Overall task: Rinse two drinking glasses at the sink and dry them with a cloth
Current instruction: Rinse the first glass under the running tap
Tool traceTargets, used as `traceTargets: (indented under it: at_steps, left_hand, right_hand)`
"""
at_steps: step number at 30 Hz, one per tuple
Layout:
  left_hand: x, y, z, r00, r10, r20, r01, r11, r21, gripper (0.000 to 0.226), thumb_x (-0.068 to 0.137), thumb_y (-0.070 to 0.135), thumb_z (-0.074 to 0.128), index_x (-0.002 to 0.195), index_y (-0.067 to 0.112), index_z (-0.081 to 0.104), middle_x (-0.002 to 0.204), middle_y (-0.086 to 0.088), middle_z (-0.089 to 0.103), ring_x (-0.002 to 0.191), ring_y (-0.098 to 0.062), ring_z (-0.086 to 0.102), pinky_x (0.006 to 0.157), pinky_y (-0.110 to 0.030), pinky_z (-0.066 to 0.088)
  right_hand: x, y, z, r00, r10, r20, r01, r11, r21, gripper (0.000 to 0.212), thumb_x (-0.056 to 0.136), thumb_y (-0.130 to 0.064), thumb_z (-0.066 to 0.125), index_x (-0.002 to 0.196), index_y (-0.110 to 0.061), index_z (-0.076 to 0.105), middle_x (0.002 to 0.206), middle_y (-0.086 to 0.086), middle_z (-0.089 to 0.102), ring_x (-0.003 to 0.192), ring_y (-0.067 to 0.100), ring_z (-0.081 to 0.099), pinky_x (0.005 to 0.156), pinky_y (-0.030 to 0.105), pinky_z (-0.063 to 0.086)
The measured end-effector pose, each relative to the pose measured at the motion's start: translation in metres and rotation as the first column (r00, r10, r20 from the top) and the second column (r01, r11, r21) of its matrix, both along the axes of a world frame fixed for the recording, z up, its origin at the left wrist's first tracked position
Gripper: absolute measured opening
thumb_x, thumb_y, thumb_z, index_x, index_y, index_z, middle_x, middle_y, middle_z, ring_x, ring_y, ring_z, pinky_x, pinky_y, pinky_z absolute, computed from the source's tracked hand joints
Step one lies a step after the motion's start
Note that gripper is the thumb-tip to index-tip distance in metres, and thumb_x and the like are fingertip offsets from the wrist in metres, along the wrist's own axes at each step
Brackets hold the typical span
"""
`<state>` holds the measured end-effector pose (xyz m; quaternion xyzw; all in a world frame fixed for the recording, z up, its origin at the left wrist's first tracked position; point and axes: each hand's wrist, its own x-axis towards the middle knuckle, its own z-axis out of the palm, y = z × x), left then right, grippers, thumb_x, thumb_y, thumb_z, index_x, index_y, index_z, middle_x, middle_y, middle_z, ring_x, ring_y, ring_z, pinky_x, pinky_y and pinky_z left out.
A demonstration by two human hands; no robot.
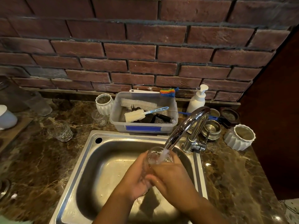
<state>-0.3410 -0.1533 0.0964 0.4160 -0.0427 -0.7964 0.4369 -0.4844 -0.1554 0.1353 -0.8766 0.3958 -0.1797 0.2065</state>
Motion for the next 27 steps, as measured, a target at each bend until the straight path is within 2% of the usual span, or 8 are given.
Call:
traceTargets:
  at_steps: [3,5,9,13,17,22,25,27]
  left_hand:
    - [-0.006,0.0,0.005,0.973,0.002,-0.232,0.021,0.995,0.097,0.037,0.068,0.018,0.089,0.096,0.003,0.071,0.085,-0.007,0.061,0.073,-0.012,0.05,0.067,-0.016,0.029]
    - [-0.014,-0.004,0.009,0.972,0.082,-0.222,-0.059,0.993,0.106,0.03,0.084,0.026,0.077,0.099,0.001,0.076,0.09,-0.011,0.07,0.08,-0.018,0.065,0.069,-0.021,0.048]
    - [-0.021,-0.011,0.011,0.921,0.251,0.298,-0.236,0.968,-0.087,0.035,0.101,0.025,0.049,0.092,0.01,0.08,0.093,-0.016,0.078,0.082,-0.026,0.077,0.064,-0.037,0.063]
    - [-0.01,-0.004,0.005,0.296,0.446,0.844,0.225,0.827,-0.516,0.024,0.102,0.022,0.045,0.096,0.023,0.069,0.096,0.0,0.07,0.085,-0.009,0.066,0.07,-0.02,0.053]
    - [0.002,0.001,-0.001,0.033,0.552,0.833,0.641,0.628,-0.441,0.029,0.099,0.03,0.043,0.104,0.018,0.068,0.101,0.004,0.066,0.094,-0.01,0.06,0.079,-0.021,0.048]
    - [-0.007,0.006,-0.001,0.501,0.276,0.82,0.135,0.911,-0.389,0.024,0.104,0.021,0.047,0.104,0.018,0.071,0.1,-0.004,0.073,0.093,-0.018,0.07,0.07,-0.018,0.054]
    - [-0.007,0.008,-0.005,0.941,0.105,0.322,-0.084,0.993,-0.077,0.038,0.103,0.037,0.049,0.115,0.01,0.072,0.107,-0.015,0.075,0.101,-0.028,0.071,0.079,-0.037,0.056]
    - [-0.004,0.01,-0.003,0.996,0.075,-0.042,-0.07,0.992,0.105,0.045,0.095,0.039,0.06,0.121,0.004,0.069,0.103,-0.016,0.07,0.095,-0.028,0.068,0.078,-0.033,0.05]
  right_hand:
    - [-0.009,-0.001,-0.008,0.995,0.086,0.048,-0.072,0.968,-0.241,0.033,0.087,-0.031,0.072,0.119,-0.028,0.062,0.108,-0.009,0.075,0.105,0.01,0.066,0.114,0.049,0.034]
    - [-0.008,-0.003,-0.011,0.975,0.007,0.221,0.051,0.966,-0.255,0.027,0.09,-0.032,0.067,0.116,-0.026,0.066,0.103,-0.011,0.074,0.1,0.007,0.063,0.113,0.045,0.033]
    - [0.01,0.001,-0.011,0.826,-0.442,0.349,0.329,0.882,0.338,0.032,0.09,-0.05,0.05,0.097,-0.03,0.075,0.088,-0.017,0.075,0.094,0.006,0.068,0.106,0.046,0.044]
    - [0.02,-0.002,-0.019,0.435,-0.82,0.371,-0.122,0.355,0.927,0.023,0.096,-0.026,0.056,0.102,-0.017,0.076,0.101,0.013,0.078,0.096,0.024,0.073,0.086,0.043,0.057]
    - [0.018,0.002,-0.029,0.181,-0.951,0.251,-0.551,0.113,0.827,0.036,0.098,-0.029,0.051,0.124,-0.01,0.066,0.123,0.023,0.069,0.108,0.035,0.07,0.086,0.051,0.054]
    - [0.024,0.0,-0.018,0.552,-0.722,0.418,0.095,0.552,0.829,0.018,0.096,-0.024,0.062,0.094,-0.014,0.076,0.088,0.009,0.079,0.084,0.019,0.075,0.08,0.033,0.057]
    - [0.017,-0.001,-0.01,0.932,-0.287,0.222,0.211,0.926,0.314,0.016,0.093,-0.033,0.063,0.091,-0.027,0.078,0.086,-0.008,0.076,0.081,0.002,0.066,0.085,0.016,0.046]
    - [0.012,-0.002,-0.008,0.998,-0.058,0.02,0.058,0.998,0.022,0.022,0.091,-0.043,0.058,0.092,-0.03,0.076,0.093,-0.011,0.071,0.09,0.007,0.06,0.095,0.029,0.038]
